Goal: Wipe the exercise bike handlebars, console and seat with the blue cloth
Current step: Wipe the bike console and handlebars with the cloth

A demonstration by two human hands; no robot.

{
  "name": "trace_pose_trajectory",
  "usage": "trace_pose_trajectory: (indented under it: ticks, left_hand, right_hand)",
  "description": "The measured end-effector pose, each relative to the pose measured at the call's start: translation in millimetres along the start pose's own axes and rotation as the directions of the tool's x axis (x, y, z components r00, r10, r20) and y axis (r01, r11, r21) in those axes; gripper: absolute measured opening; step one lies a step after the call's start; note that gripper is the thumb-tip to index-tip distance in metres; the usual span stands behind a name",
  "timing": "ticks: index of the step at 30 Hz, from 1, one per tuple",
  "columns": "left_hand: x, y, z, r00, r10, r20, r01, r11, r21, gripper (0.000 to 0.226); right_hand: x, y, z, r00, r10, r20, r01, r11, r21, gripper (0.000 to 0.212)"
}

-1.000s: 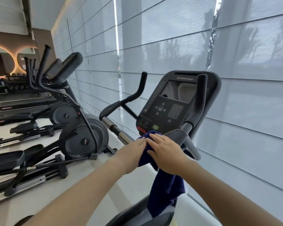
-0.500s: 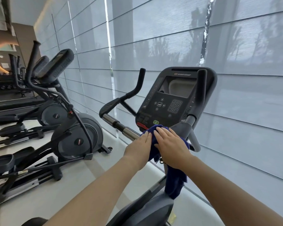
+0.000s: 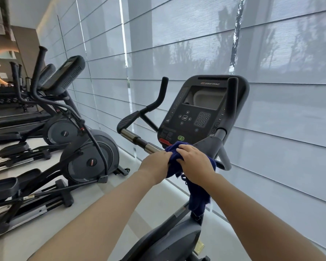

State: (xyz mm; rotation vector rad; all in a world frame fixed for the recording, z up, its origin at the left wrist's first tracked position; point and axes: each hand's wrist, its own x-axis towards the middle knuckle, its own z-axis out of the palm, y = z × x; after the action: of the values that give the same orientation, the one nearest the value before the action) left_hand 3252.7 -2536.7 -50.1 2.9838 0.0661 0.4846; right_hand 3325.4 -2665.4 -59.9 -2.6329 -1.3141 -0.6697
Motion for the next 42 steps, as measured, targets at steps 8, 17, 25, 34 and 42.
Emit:
trace_pose_trajectory:
  ticks: [8, 17, 25, 34, 42]
  left_hand:
    - [-24.7, -11.7, 2.2, 1.0, -0.025, 0.008, 0.025, 1.0, 0.009, 0.018]
    - [-56.2, -25.8, -10.8, 0.982, -0.046, -0.181, -0.003, 0.966, -0.258, 0.027]
    - [-82.1, -24.0, -16.5, 0.96, 0.033, -0.277, -0.125, 0.939, -0.321, 0.034]
    - [-83.2, -21.8, -21.1, 0.937, 0.063, -0.345, -0.169, 0.944, -0.285, 0.034]
    - [-90.5, -48.2, -15.2, 0.937, -0.116, -0.329, -0.047, 0.893, -0.448, 0.024]
  right_hand:
    - [-25.2, -26.4, 0.8, 0.988, 0.037, -0.149, 0.001, 0.968, 0.252, 0.026]
    - [-36.3, -50.4, -2.7, 0.975, 0.099, -0.196, -0.007, 0.906, 0.423, 0.03]
    - [-47.2, -66.6, 6.5, 0.949, 0.164, -0.271, -0.032, 0.901, 0.432, 0.035]
    - [-54.4, -62.4, 4.8, 0.939, 0.201, -0.28, -0.038, 0.868, 0.495, 0.012]
    - [-45.1, -82.3, 25.2, 0.956, 0.217, -0.195, -0.057, 0.795, 0.605, 0.016]
